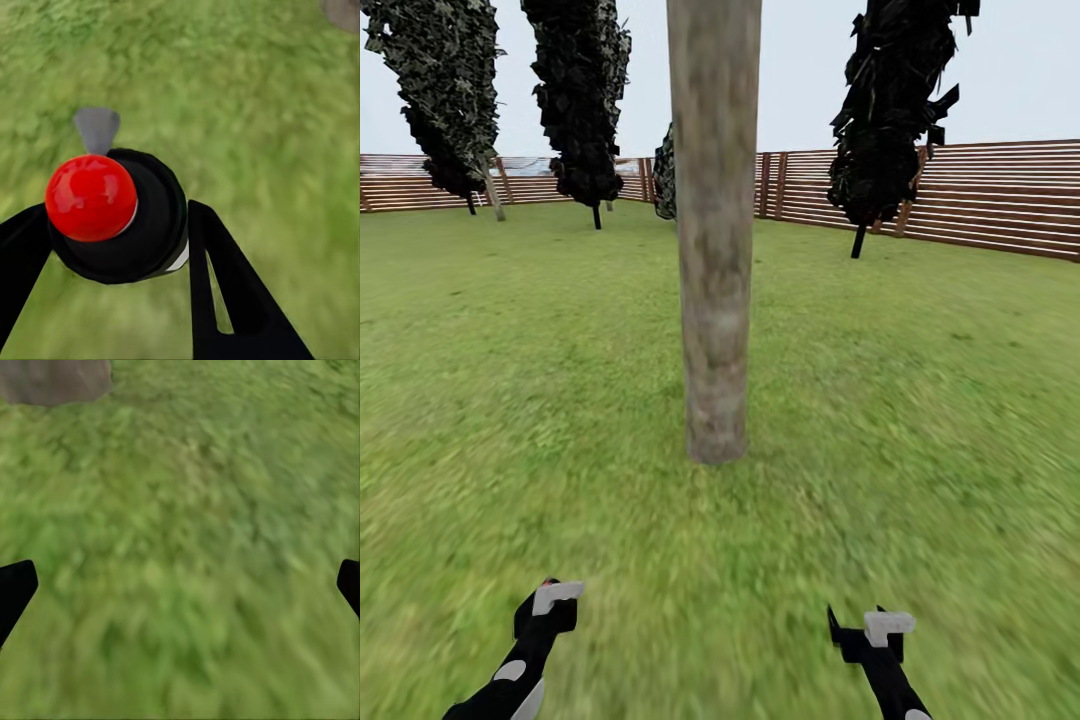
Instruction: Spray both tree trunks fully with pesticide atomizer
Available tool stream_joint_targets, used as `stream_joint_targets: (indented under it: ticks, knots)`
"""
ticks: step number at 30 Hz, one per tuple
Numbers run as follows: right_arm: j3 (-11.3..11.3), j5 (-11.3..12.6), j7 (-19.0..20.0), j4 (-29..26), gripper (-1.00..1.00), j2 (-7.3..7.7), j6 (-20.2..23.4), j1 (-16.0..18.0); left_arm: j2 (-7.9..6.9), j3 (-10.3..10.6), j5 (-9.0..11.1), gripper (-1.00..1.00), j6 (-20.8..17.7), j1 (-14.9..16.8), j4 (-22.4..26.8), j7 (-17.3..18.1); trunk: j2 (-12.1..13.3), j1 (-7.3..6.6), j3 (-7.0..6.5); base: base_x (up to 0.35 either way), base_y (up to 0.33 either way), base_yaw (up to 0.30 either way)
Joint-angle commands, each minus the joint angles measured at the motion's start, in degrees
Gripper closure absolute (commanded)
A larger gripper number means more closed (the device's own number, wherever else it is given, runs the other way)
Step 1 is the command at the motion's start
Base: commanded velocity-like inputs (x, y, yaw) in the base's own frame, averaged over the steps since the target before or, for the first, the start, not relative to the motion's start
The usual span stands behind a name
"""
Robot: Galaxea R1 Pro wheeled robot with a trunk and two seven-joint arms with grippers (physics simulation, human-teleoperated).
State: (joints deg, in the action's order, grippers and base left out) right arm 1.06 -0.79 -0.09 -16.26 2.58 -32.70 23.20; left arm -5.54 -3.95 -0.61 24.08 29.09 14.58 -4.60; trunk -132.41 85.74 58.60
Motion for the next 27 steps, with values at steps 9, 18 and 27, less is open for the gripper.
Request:
stream_joint_targets:
  ticks: [9,18,27]
  knots:
    - [0.00,0.10,0.00,-0.09,-1.00,-0.03,-0.08,0.00,0.00,0.00,0.00,1.00,0.00,0.00,0.01,0.03,0.00,0.00,0.00,0.339,0.000,0.000]
    - [0.00,0.09,0.24,-0.09,-1.00,-0.03,-0.08,0.00,0.00,0.00,-0.05,1.00,0.01,0.00,0.01,0.03,0.00,0.00,0.00,0.338,0.000,-0.140]
    - [0.00,0.09,0.26,-0.09,-1.00,-0.03,-0.08,0.00,0.00,0.00,-0.05,1.00,0.04,0.00,0.01,0.03,0.00,0.00,0.00,0.339,0.000,-0.050]
